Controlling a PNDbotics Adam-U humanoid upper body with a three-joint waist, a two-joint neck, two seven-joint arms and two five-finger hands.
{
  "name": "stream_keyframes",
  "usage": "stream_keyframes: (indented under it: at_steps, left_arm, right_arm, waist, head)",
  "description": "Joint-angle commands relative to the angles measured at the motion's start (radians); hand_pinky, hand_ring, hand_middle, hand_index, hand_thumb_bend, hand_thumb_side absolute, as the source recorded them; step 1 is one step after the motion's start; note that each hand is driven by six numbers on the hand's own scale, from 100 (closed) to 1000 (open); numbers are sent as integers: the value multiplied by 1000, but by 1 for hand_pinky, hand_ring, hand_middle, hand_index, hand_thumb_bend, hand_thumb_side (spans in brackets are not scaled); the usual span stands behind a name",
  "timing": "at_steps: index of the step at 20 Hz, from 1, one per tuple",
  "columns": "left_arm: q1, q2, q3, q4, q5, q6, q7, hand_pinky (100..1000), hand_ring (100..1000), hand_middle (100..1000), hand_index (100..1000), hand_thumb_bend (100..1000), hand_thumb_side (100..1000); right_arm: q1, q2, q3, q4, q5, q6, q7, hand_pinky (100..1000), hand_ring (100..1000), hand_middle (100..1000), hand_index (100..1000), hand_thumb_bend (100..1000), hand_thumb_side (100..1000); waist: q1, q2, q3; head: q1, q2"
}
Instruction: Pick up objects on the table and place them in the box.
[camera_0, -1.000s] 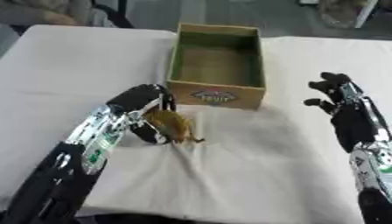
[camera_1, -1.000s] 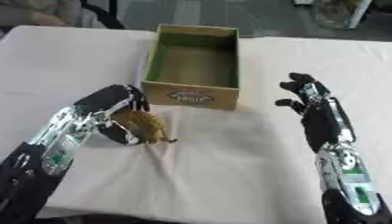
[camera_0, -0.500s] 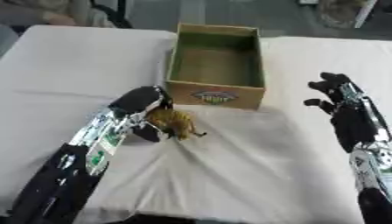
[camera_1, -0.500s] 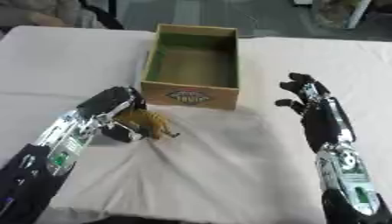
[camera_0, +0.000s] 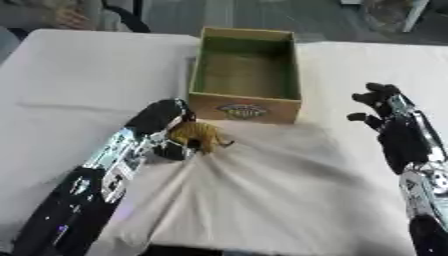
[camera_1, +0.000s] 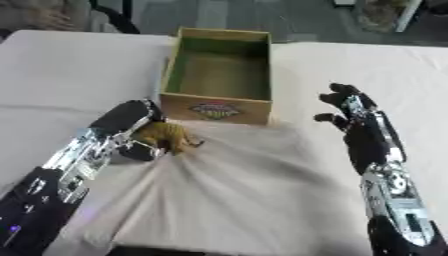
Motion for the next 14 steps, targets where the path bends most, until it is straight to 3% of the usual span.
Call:
stream_keyframes:
  at_steps: [1, 9, 14]
  left_arm:
    - [-28, 43, -13, -65, 34, -17, -66, 365, 231, 190, 311, 125, 136]
    - [-145, 236, -11, -287, 281, 12, -247, 364, 228, 188, 310, 107, 140]
    - [-240, 293, 29, -273, 368, 76, -238, 371, 229, 187, 313, 102, 131]
  right_arm:
    - [-11, -8, 0, -15, -3, 0, 1, 596, 825, 593, 758, 100, 602]
    - [-5, -13, -1, -14, 0, 1, 0, 596, 824, 593, 758, 100, 603]
    - [-4, -12, 1, -14, 0, 3, 2, 596, 824, 592, 758, 100, 605]
  waist:
    - [3, -15, -2]
    - [13, -22, -4]
    - [14, -21, -10]
  head:
    - [-4, 0]
    - [-14, -5]
    - [-10, -18]
